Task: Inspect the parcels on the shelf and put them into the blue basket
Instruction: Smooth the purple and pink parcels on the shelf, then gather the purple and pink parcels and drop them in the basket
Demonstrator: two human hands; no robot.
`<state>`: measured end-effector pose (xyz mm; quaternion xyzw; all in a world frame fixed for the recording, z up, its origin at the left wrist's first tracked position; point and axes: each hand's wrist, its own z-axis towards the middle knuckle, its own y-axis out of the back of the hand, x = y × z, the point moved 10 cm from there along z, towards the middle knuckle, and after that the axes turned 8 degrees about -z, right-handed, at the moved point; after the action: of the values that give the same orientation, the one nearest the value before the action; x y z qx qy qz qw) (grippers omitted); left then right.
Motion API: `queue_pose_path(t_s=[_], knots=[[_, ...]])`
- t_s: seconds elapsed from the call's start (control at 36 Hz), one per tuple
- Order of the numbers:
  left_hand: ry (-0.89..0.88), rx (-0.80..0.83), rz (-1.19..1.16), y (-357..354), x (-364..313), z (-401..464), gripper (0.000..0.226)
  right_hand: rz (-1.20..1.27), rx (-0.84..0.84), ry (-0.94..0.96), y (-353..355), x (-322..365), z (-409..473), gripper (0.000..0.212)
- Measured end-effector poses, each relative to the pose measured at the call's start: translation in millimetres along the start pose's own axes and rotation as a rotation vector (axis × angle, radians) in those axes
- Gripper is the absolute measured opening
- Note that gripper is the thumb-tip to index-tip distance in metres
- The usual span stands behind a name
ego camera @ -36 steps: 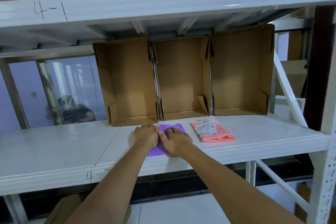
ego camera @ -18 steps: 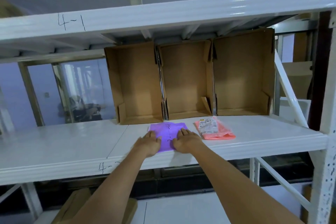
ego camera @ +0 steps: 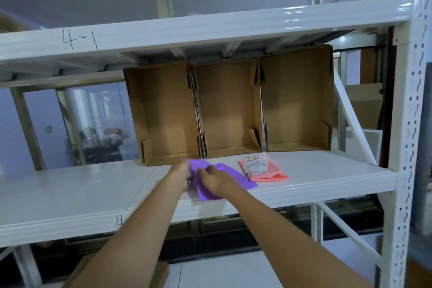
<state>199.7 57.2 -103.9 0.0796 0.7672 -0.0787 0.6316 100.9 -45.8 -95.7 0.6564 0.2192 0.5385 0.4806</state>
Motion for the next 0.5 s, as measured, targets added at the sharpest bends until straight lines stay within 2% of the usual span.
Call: queue_pose_path(t_s=[0.06,0.08,0.14,0.17,0.22,0.28,0.31,0.33,0.36,0.42,0.44,0.5], knots=[[0.035,0.060,-0.101,-7.6,0.0,-22.8,0.026,0.119,0.039,0.009,-5.8,6.3,6.1,0.076],[0.052,0.093,-0.160,-12.2,2.1,-23.8,0.030,0.237,0.059,0.017,-7.6,11.4,7.3,0.084],[0.014,0.055,-0.274,-10.5,-3.8,-30.4,0.036,0.561,0.067,0.003,-9.3,16.2,13.1,0.098],[-0.053,0.042,-0.269,-10.5,-12.8,-32.9,0.039,0.712,0.068,-0.002,-4.9,19.7,10.0,0.086],[-0.183,0.070,-0.278,-15.7,-32.7,-44.3,0.048,0.984,0.112,0.010,10.0,31.2,-4.6,0.041],[-0.304,0.145,-0.282,-27.2,-52.8,-61.1,0.049,1.203,0.115,0.019,24.4,32.4,-5.0,0.024],[-0.422,0.135,-0.215,-29.5,-64.8,-66.6,0.042,1.294,0.082,0.030,33.3,31.9,-2.6,0.020],[-0.558,0.087,-0.042,-31.0,-75.1,-69.0,0.035,1.345,0.040,0.029,42.5,28.9,-3.0,0.016],[-0.695,0.026,0.196,-34.4,-83.5,-74.5,0.034,1.358,-0.001,0.005,49.7,21.0,-3.0,0.013],[-0.819,-0.017,0.733,-54.1,-80.2,-78.3,0.040,1.209,-0.069,-0.074,52.9,-4.2,2.6,0.008],[-0.818,-0.003,0.943,-63.4,-70.6,-74.2,0.041,1.014,-0.099,-0.105,55.2,-18.6,2.2,0.004],[-0.709,0.084,1.203,-77.0,-38.7,-62.7,0.041,0.437,-0.217,-0.166,69.7,-56.0,1.5,0.011]])
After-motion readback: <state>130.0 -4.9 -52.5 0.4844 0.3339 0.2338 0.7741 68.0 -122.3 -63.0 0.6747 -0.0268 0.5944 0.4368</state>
